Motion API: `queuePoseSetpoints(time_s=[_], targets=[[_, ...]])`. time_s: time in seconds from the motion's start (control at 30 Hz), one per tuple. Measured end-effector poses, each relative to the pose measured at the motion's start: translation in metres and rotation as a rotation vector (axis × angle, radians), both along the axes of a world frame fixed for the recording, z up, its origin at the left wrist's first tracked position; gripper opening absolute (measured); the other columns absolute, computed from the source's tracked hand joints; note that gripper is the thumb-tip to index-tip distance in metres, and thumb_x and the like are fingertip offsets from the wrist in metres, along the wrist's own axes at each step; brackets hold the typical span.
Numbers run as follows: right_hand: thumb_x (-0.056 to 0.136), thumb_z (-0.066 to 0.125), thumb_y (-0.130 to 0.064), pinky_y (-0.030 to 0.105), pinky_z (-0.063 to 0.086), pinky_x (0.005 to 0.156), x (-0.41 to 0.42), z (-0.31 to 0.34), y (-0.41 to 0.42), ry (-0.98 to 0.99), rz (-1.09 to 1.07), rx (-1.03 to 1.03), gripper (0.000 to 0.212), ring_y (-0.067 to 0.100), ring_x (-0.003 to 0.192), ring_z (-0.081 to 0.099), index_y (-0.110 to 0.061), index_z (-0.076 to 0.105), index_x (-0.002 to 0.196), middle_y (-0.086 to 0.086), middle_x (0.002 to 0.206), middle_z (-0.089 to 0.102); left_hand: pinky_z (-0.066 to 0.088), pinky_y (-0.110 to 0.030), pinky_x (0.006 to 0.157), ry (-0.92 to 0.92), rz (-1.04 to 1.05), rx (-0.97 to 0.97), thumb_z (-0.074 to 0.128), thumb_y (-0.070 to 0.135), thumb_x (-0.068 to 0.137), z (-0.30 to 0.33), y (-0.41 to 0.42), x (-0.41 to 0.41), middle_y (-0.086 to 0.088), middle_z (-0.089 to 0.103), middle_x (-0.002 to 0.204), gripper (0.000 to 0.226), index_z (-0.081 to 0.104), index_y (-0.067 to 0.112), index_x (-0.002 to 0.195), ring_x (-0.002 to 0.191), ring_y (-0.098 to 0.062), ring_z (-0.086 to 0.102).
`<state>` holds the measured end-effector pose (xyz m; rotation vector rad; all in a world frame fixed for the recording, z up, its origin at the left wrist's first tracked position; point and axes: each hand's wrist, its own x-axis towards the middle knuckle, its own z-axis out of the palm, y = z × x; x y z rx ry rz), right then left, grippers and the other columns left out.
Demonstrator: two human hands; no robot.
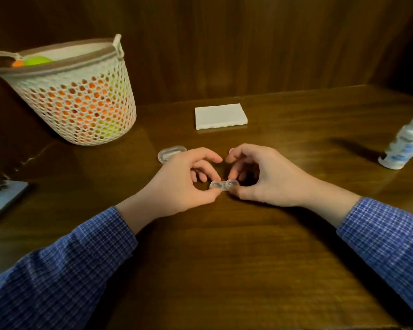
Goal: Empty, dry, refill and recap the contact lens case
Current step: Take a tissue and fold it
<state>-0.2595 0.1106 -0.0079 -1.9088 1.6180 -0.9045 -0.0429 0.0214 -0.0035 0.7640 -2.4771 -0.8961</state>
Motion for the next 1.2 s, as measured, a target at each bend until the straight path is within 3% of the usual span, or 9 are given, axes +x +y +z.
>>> queuePoseSetpoints(time_s=[0.17, 0.27, 0.33, 0.43, 0.53, 0.63, 0.73, 0.87, 1.2], targets=[[0.084, 0.083, -0.023, 0.020, 0.059, 0.080, -0.008, 0.022, -0.007, -0.044, -0.034, -0.037, 0.031, 0.006, 0.088, 0.072, -0.027, 0.068, 0.110, -0.008, 0.097, 0.073, 0.059, -0.025, 0.080, 0.003, -0.040, 0.027, 0.085, 0.029, 0.081, 0.006, -0.003, 0.006, 0.018, 0.074, 0.101, 0.057, 0.061, 0.032, 0.132, 0.095, -0.004, 0.069], [0.091, 0.076, -0.010, 0.020, 0.059, 0.073, -0.025, 0.041, -0.035, -0.104, -0.171, -0.140, 0.011, 0.005, 0.081, 0.073, -0.012, 0.072, 0.101, -0.001, 0.091, 0.074, 0.058, -0.021, 0.068, 0.102, 0.045, -0.003, 0.080, 0.029, 0.083, 0.029, -0.022, 0.003, 0.016, 0.073, 0.092, 0.030, 0.072, 0.032, 0.112, 0.082, -0.001, 0.068], [0.092, 0.074, -0.009, 0.026, 0.061, 0.080, -0.038, 0.052, -0.063, -0.052, -0.237, -0.166, 0.007, 0.013, 0.087, 0.073, -0.010, 0.072, 0.099, 0.004, 0.094, 0.074, 0.050, -0.010, 0.058, 0.171, 0.117, -0.073, 0.076, 0.023, 0.088, 0.052, -0.051, -0.007, 0.014, 0.070, 0.080, 0.013, 0.075, 0.030, 0.098, 0.068, 0.006, 0.062], [0.093, 0.074, -0.011, 0.028, 0.061, 0.087, -0.052, 0.057, -0.107, 0.044, -0.277, -0.140, 0.007, 0.012, 0.090, 0.071, -0.016, 0.073, 0.097, 0.000, 0.096, 0.074, 0.050, -0.012, 0.062, 0.001, 0.177, -0.214, 0.073, 0.024, 0.093, 0.074, -0.104, -0.030, 0.016, 0.068, 0.090, 0.009, 0.073, 0.033, 0.096, 0.079, 0.001, 0.065], [0.091, 0.077, -0.017, 0.029, 0.056, 0.092, -0.060, 0.049, -0.143, 0.162, -0.269, -0.107, 0.014, 0.012, 0.098, 0.067, -0.018, 0.074, 0.105, -0.003, 0.104, 0.072, 0.052, -0.022, 0.083, -0.158, 0.171, -0.207, 0.072, 0.026, 0.094, 0.056, -0.145, -0.056, 0.008, 0.069, 0.108, 0.014, 0.074, 0.028, 0.107, 0.099, -0.008, 0.064], [0.088, 0.081, -0.025, 0.028, 0.048, 0.100, -0.067, 0.038, -0.169, 0.253, -0.193, -0.012, 0.029, 0.012, 0.114, 0.061, -0.017, 0.075, 0.116, -0.004, 0.120, 0.069, 0.050, -0.025, 0.088, -0.247, 0.109, -0.176, 0.072, 0.030, 0.093, 0.032, -0.166, -0.074, 0.008, 0.064, 0.121, 0.024, 0.071, 0.030, 0.118, 0.108, -0.008, 0.060], [0.085, 0.083, -0.030, 0.027, 0.044, 0.102, -0.074, 0.032, -0.181, 0.302, -0.148, 0.061, 0.036, 0.010, 0.113, 0.061, -0.017, 0.076, 0.118, -0.006, 0.122, 0.070, 0.054, -0.031, 0.094, -0.275, 0.067, -0.151, 0.074, 0.031, 0.092, 0.030, -0.180, -0.078, 0.009, 0.065, 0.120, 0.024, 0.071, 0.033, 0.116, 0.109, -0.008, 0.061], [0.086, 0.083, -0.023, 0.031, 0.052, 0.101, -0.080, 0.028, -0.184, 0.264, -0.160, 0.049, 0.028, 0.011, 0.106, 0.066, -0.015, 0.079, 0.112, -0.004, 0.114, 0.074, 0.055, -0.025, 0.088, -0.249, 0.065, -0.142, 0.075, 0.024, 0.092, 0.029, -0.189, -0.078, 0.014, 0.067, 0.108, 0.021, 0.073, 0.032, 0.111, 0.099, -0.003, 0.063], [0.088, 0.080, -0.017, 0.034, 0.053, 0.104, -0.083, 0.026, -0.184, 0.231, -0.162, 0.076, 0.014, 0.011, 0.109, 0.066, -0.018, 0.081, 0.103, -0.006, 0.116, 0.075, 0.050, -0.016, 0.074, -0.187, 0.123, -0.196, 0.080, 0.021, 0.088, 0.021, -0.192, -0.079, 0.017, 0.067, 0.097, 0.020, 0.078, 0.027, 0.107, 0.094, -0.004, 0.063]])
